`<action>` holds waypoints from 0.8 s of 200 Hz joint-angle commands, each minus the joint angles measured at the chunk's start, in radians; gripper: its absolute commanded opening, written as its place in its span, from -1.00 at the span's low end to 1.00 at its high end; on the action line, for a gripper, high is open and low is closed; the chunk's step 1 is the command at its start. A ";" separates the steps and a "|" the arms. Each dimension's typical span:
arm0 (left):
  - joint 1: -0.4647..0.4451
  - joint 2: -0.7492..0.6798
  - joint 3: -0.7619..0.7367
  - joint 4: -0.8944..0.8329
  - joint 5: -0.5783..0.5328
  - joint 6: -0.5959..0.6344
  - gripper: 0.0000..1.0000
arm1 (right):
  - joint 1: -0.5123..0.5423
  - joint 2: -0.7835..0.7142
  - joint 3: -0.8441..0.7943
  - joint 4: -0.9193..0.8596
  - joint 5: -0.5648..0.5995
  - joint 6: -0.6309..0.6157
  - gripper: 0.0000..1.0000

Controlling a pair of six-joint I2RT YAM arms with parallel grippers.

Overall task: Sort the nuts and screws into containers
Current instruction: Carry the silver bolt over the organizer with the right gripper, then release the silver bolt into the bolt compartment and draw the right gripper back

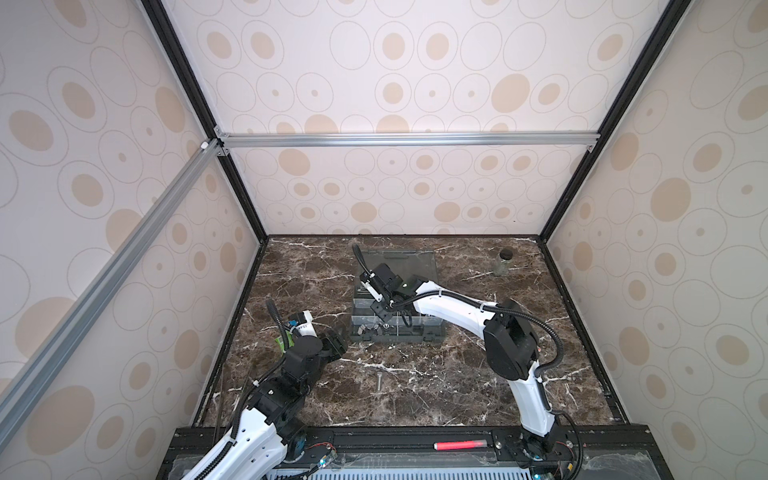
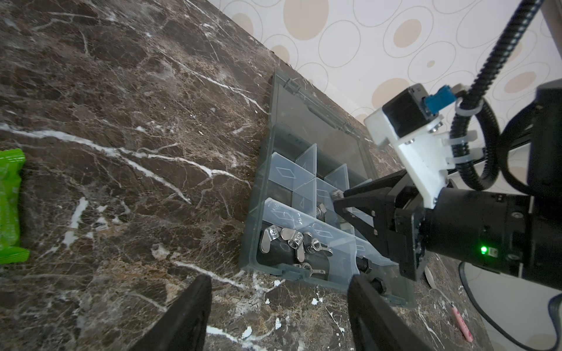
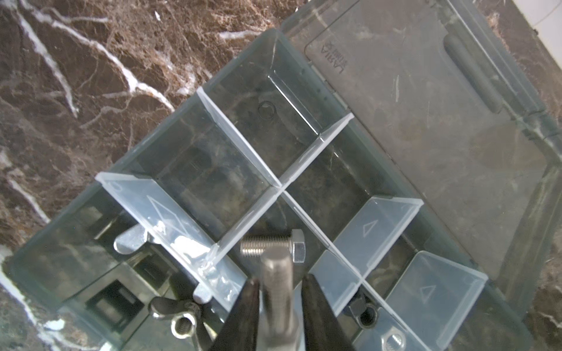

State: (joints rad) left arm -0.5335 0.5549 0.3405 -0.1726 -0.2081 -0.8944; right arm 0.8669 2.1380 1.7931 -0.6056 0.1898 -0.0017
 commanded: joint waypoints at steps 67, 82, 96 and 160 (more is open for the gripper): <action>0.009 0.006 0.018 0.000 0.013 0.008 0.39 | -0.014 -0.072 -0.027 0.015 0.014 0.035 -0.19; 0.009 0.005 0.018 0.002 0.016 0.009 0.38 | -0.016 -0.088 -0.038 0.022 0.006 0.047 -0.19; 0.009 0.005 0.018 0.002 0.020 0.009 0.38 | -0.018 -0.102 -0.047 0.030 -0.002 0.057 -0.18; 0.009 0.029 0.023 -0.001 0.030 0.008 0.37 | -0.022 -0.176 -0.088 0.034 -0.006 0.094 -0.17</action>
State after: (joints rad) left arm -0.5335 0.5690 0.3405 -0.1730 -0.1833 -0.8936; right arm 0.8558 2.0262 1.7393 -0.5781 0.1875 0.0654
